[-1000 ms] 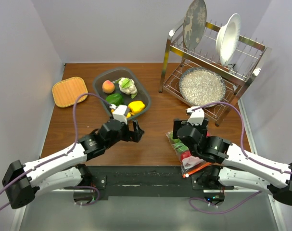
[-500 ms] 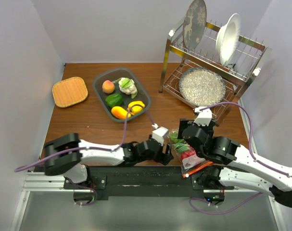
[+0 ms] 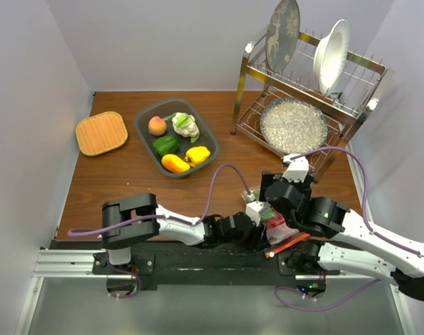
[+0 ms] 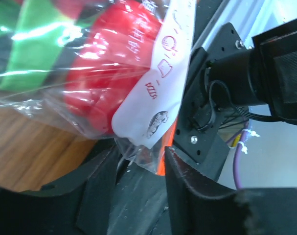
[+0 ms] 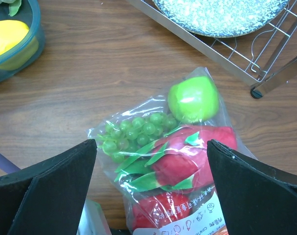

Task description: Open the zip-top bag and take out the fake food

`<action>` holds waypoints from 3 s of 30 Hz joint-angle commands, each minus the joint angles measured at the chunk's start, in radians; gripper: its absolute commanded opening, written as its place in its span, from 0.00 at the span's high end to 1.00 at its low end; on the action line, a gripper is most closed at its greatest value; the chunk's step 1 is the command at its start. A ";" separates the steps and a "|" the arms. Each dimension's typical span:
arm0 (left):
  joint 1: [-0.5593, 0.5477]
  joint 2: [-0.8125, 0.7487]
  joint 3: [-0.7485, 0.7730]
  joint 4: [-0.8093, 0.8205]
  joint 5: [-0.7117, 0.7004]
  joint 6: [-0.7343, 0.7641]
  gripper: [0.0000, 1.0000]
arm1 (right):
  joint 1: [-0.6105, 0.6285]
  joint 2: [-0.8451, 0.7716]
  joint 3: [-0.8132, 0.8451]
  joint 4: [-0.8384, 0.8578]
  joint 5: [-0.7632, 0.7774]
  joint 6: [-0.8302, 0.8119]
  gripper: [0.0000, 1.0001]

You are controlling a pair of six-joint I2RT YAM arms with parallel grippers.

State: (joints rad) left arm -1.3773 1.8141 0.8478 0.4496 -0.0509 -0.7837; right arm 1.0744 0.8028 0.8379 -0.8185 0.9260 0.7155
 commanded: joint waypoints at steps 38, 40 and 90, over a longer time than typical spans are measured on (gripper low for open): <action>0.356 -0.496 -0.297 -0.299 -0.203 -0.096 0.80 | 0.004 0.242 -0.002 -0.005 -0.053 0.080 0.04; 0.356 -0.478 -0.299 -0.221 -0.135 -0.060 0.64 | -0.011 0.211 -0.016 -0.043 -0.032 0.116 0.03; 0.237 -0.972 0.012 -0.818 -0.424 -0.229 1.00 | -0.067 0.458 0.254 0.338 -0.429 -0.283 0.12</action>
State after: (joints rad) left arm -1.0489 0.8551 0.7086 -0.2634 -0.3286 -0.9863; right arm 1.0111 1.2194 0.9768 -0.6235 0.6281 0.5545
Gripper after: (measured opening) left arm 0.015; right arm 0.878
